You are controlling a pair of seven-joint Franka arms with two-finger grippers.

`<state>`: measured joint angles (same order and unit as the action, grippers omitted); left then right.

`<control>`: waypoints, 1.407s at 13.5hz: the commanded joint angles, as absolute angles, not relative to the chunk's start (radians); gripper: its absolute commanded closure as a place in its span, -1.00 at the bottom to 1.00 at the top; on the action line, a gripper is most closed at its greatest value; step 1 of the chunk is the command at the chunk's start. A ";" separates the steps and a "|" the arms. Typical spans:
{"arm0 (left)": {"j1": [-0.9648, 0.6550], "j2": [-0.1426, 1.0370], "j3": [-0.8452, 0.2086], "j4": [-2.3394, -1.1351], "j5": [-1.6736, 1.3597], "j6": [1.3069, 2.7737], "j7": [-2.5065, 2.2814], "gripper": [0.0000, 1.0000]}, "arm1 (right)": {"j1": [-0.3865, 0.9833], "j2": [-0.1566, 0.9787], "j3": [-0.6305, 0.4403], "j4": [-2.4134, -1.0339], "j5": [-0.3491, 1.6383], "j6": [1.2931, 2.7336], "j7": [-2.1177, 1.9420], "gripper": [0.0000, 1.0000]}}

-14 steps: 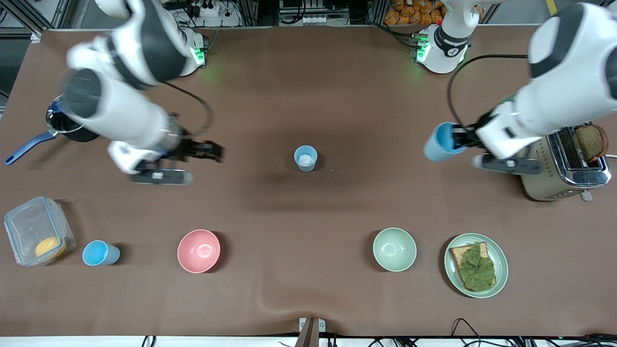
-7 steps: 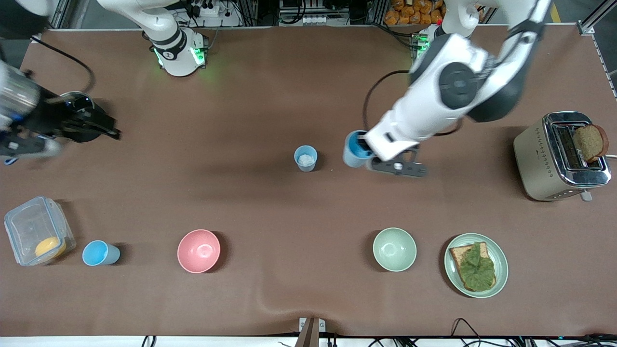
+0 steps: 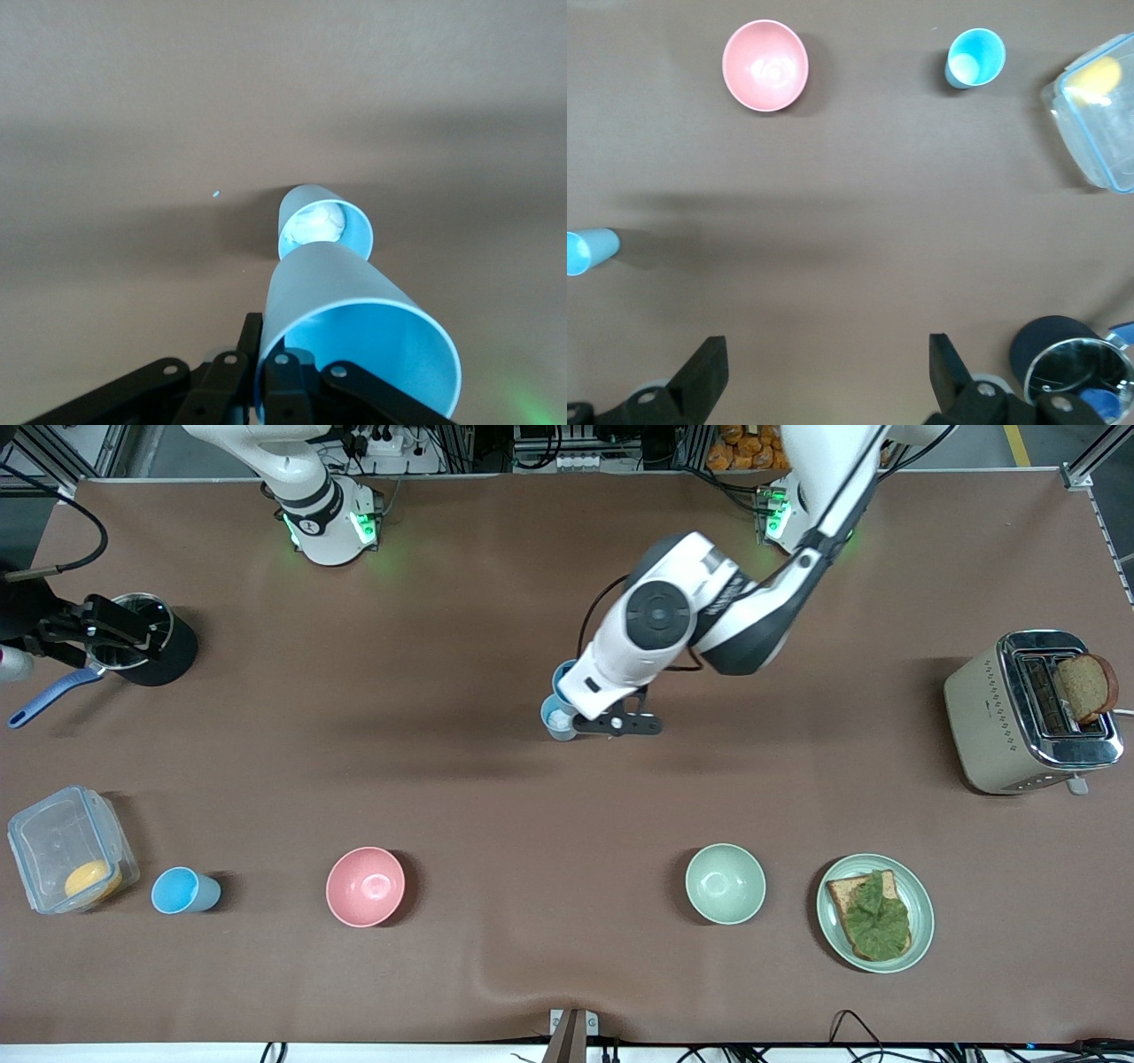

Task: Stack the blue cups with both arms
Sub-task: 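Move the left gripper's cup over the tissue cup while the right gripper withdraws, then lower the held cup into the tissue cup with the left gripper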

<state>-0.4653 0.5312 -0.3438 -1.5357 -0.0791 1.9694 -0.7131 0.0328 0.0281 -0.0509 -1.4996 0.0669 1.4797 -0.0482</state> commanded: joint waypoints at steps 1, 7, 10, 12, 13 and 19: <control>-0.512 0.583 -0.331 -1.506 -0.026 2.011 -0.776 1.00 | 0.011 0.026 -0.034 -1.470 0.023 1.468 -0.057 -1.00; -0.514 0.612 -0.331 -1.511 0.044 2.112 -0.779 1.00 | 0.009 0.028 -0.034 -1.465 0.003 1.468 -0.161 -1.00; -0.515 0.617 -0.333 -1.514 0.057 2.114 -0.784 1.00 | 0.012 0.026 -0.034 -1.465 0.000 1.427 -0.160 -1.00; -0.537 0.623 -0.333 -1.514 0.057 2.114 -0.795 1.00 | 0.009 0.026 -0.034 -1.463 0.002 1.425 -0.160 -1.00; -0.541 0.629 -0.331 -1.514 0.058 2.114 -0.801 1.00 | 0.009 0.026 -0.034 -1.463 0.006 1.425 -0.161 -1.00; -0.546 0.637 -0.333 -1.516 0.058 2.114 -0.807 1.00 | 0.020 0.032 -0.028 -1.437 0.018 1.440 -0.161 -1.00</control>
<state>-0.5360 0.6322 -0.3351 -1.5302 0.0250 2.1075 -0.7761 0.0319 0.0279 -0.0428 -1.4533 0.0183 1.4419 -0.1473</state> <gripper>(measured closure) 0.960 0.000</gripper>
